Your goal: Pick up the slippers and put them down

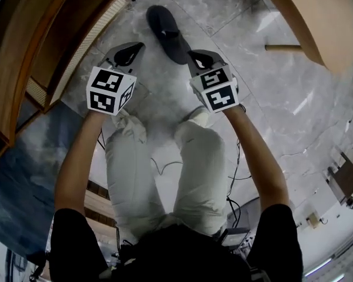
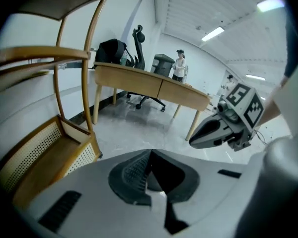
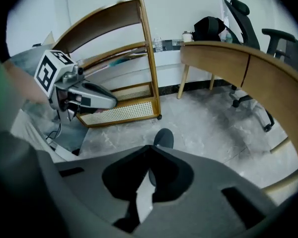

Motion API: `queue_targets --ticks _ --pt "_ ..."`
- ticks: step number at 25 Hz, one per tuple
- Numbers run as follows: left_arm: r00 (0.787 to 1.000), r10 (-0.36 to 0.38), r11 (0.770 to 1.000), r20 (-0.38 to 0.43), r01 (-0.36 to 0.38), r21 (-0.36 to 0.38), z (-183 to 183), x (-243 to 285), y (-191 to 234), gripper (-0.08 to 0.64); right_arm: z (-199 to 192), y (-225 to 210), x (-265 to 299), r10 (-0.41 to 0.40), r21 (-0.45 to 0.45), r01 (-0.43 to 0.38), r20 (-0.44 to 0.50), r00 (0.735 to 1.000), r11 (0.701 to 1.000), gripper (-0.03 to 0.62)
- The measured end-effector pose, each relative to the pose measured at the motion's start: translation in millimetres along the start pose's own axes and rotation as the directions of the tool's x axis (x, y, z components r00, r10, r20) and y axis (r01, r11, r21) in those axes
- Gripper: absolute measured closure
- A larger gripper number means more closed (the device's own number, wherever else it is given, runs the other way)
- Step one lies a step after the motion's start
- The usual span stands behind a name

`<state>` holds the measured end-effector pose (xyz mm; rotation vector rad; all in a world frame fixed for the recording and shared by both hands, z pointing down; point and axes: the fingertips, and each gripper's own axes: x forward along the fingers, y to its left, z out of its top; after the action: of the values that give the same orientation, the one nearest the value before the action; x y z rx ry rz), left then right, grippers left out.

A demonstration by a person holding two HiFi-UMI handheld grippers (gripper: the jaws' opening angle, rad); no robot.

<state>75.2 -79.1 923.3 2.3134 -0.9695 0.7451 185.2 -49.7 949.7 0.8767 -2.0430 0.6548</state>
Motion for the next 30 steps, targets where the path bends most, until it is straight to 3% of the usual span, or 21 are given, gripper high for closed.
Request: queue_targets --ticks 12,19,24,30 --pt "0.999 -0.006 0.999 0.042 0.008 -0.047 172.8 -153.5 -73.4 0.555 141.1 37.8 -202.1 -0.004 -0.014 0.005 0.065 0.998 1.0 0.595" --pt "0.996 0.015 0.999 0.087 -0.012 -0.034 265.1 -249.1 -108.1 0.555 228.3 53.4 -316.1 -0.039 -0.006 0.04 0.15 0.988 0.999 0.595" --pt "0.991 0.032 0.999 0.132 -0.029 -0.03 317.4 -309.4 -124.7 0.555 278.8 73.4 -380.9 -0.058 -0.009 0.061 0.203 0.977 0.998 0.595" --pt "0.982 0.063 0.998 0.177 -0.065 0.006 355.7 -372.4 -133.5 0.555 325.4 101.2 -442.0 -0.09 0.007 0.091 0.269 0.959 0.996 0.595"
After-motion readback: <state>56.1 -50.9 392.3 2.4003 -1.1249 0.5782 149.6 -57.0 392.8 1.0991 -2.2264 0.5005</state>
